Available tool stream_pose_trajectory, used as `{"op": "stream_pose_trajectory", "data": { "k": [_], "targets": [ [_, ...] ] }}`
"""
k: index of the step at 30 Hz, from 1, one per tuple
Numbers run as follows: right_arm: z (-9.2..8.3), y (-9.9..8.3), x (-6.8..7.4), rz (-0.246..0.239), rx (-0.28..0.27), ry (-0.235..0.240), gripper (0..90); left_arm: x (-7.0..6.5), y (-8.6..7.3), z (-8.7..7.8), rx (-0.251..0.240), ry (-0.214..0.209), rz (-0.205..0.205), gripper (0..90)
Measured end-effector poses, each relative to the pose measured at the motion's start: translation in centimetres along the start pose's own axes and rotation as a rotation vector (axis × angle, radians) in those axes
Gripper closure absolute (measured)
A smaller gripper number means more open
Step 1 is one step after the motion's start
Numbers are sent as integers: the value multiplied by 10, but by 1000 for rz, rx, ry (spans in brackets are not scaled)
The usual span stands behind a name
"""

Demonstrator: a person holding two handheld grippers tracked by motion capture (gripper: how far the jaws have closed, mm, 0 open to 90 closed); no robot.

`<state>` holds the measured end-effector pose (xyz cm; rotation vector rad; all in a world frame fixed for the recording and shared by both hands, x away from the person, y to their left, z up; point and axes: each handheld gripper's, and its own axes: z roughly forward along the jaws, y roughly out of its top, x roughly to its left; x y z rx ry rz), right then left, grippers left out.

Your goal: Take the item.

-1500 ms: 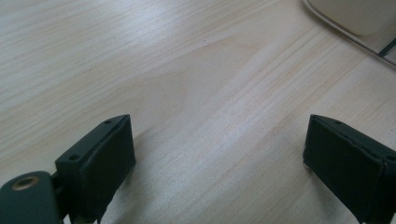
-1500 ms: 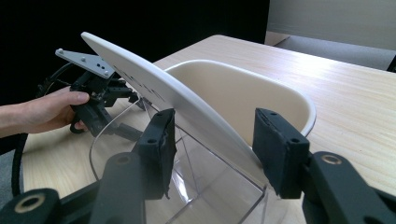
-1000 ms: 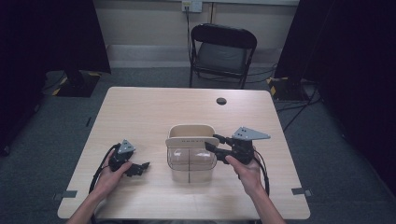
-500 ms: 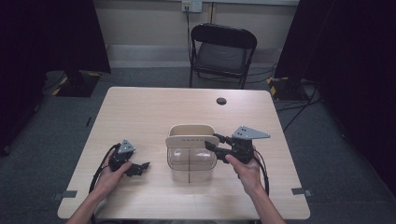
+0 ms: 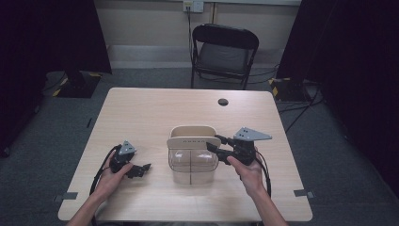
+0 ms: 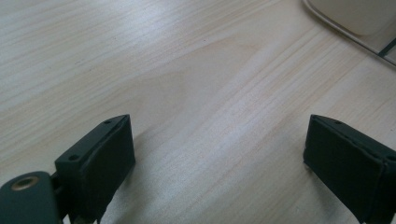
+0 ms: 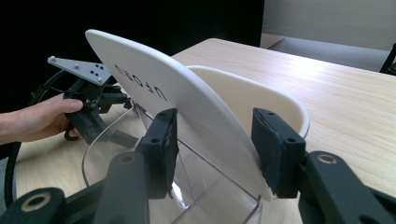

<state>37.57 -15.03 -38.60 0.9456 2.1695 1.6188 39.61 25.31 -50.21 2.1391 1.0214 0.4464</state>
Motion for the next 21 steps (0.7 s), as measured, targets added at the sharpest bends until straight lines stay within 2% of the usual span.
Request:
{"op": "stream_pose_trajectory", "data": {
  "k": [21],
  "targets": [
    [0, 0, 0, 1, -2, 0, 521, 0, 0, 0, 2, -1, 3, 81]
  ]
}}
